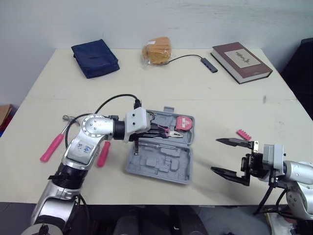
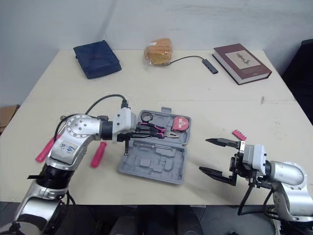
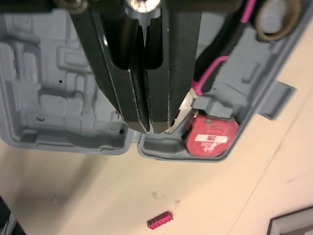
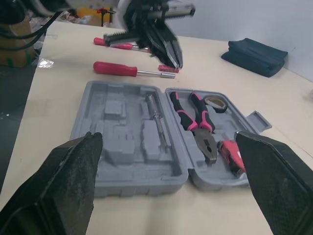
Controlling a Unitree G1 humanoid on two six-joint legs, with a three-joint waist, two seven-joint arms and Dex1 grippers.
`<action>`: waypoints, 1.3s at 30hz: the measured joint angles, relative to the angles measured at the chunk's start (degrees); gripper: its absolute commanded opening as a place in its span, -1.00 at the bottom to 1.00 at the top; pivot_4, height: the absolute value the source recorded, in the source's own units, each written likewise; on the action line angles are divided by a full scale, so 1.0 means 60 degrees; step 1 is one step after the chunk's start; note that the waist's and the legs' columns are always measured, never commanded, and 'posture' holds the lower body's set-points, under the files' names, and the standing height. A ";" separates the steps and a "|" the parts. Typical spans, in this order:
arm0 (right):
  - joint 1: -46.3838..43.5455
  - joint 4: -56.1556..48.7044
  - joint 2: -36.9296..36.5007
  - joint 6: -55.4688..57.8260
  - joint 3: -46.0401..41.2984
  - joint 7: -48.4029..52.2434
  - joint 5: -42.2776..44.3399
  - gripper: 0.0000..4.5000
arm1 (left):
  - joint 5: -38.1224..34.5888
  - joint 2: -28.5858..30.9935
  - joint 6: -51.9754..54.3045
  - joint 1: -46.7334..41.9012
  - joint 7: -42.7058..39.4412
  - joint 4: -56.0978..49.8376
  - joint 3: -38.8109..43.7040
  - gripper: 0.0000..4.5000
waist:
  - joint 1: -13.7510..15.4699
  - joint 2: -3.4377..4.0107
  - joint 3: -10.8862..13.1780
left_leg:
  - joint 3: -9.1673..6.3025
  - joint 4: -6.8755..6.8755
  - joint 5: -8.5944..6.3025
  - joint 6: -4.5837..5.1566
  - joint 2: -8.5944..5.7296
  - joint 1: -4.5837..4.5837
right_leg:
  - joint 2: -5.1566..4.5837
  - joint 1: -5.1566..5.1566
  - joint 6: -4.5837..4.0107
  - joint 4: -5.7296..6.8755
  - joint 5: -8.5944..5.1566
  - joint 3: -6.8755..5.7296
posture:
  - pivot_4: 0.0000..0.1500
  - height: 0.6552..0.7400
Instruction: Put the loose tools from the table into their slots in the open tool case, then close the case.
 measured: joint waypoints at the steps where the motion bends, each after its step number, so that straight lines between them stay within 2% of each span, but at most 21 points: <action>1: -0.0030 -0.0098 0.0000 0.0081 0.0046 -0.0087 -0.0001 1.00 | 0.0182 0.0022 -0.0331 0.0067 0.0032 0.0232 -0.0101 -0.98 | 0.0005 0.0000 0.0000 | -0.0001 0.0000 0.0000 0.0000 0.0001 -0.0001 | 0.0001 -0.0001 0.0000 -0.0001 0.0000 -0.0001 | 1.00 1.00; 4: -0.0120 -0.0321 -0.0007 0.0374 0.0118 -0.0358 -0.0001 1.00 | 0.0394 -0.0055 -0.0692 0.0267 0.0145 0.0697 -0.0187 -0.98 | 0.0008 0.0000 0.0000 | 0.0001 -0.0001 0.0000 0.0000 0.0000 -0.0002 | -0.0001 0.0000 0.0000 -0.0002 0.0000 -0.0001 | 1.00 1.00; 10: -0.0193 -0.0661 -0.0017 0.0791 0.0118 -0.0768 -0.0001 1.00 | 0.0413 -0.0405 -0.0236 0.0505 0.0572 0.1132 -0.0214 -0.98 | 0.0009 0.0000 0.0000 | -0.0004 -0.0001 -0.0001 0.0002 0.0001 -0.0004 | -0.0006 -0.0001 0.0000 -0.0002 0.0000 -0.0003 | 1.00 1.00; 30: -0.0281 -0.0948 -0.0027 0.1177 0.0116 -0.1108 -0.0001 1.00 | 0.0744 -0.0164 0.0260 0.0681 0.0547 0.1124 -0.0574 -0.98 | -0.0022 0.0000 -0.0002 | -0.0002 -0.0005 -0.0002 0.0004 0.0007 0.0006 | -0.0024 0.0003 0.0000 -0.0001 0.0000 0.0000 | 1.00 1.00; 39: -0.0307 -0.0923 -0.0027 0.1157 0.0116 -0.0981 -0.0004 1.00 | 0.0909 -0.0007 0.1297 0.0555 0.0904 0.0718 -0.0913 -0.98 | -0.0025 0.0002 -0.0032 | -0.0003 -0.0010 -0.0002 0.0003 0.0007 0.0037 | -0.0025 0.0035 0.0000 -0.0002 0.0000 0.0001 | 1.00 1.00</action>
